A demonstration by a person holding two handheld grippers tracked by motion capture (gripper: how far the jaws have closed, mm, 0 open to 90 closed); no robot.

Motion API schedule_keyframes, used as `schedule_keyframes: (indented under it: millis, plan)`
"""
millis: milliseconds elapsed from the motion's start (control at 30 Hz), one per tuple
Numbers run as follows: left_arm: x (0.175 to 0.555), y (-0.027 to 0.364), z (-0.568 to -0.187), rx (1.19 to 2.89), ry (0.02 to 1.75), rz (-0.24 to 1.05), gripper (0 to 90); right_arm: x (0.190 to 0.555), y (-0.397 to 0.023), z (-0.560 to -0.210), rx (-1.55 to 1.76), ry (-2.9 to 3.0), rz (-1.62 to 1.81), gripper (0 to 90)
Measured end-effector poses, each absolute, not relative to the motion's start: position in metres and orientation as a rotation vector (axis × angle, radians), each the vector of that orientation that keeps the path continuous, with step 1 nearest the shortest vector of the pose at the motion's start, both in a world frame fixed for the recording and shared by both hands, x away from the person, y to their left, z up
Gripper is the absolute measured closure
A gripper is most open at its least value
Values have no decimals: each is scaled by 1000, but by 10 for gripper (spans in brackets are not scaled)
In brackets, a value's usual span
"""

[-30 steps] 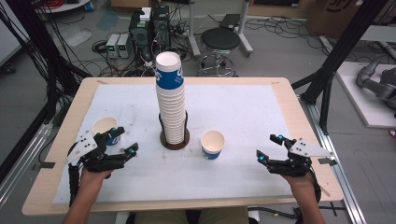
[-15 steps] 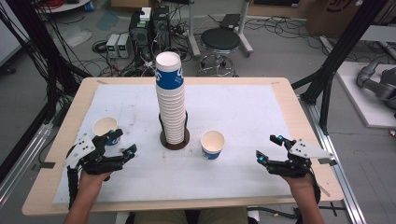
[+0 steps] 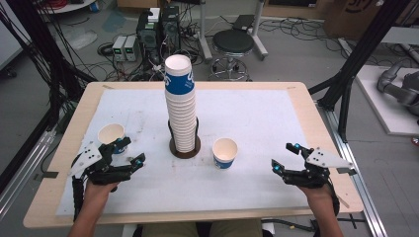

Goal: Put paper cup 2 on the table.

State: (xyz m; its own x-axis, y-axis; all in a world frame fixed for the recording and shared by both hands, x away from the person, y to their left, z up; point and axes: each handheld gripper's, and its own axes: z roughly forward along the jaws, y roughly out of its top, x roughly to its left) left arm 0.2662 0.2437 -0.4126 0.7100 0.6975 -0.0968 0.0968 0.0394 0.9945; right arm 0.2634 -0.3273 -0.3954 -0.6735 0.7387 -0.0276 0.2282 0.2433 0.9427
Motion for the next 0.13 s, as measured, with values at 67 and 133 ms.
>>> schedule_keyframes:
  millis: [67,133]
  plan:
    - [266,244,-413,1485,687,521,183,264,-327,-396,880,2048,1430,208]
    - [266,244,-413,1483,690,520,183,263,-327,-396,890,2050,1433,208]
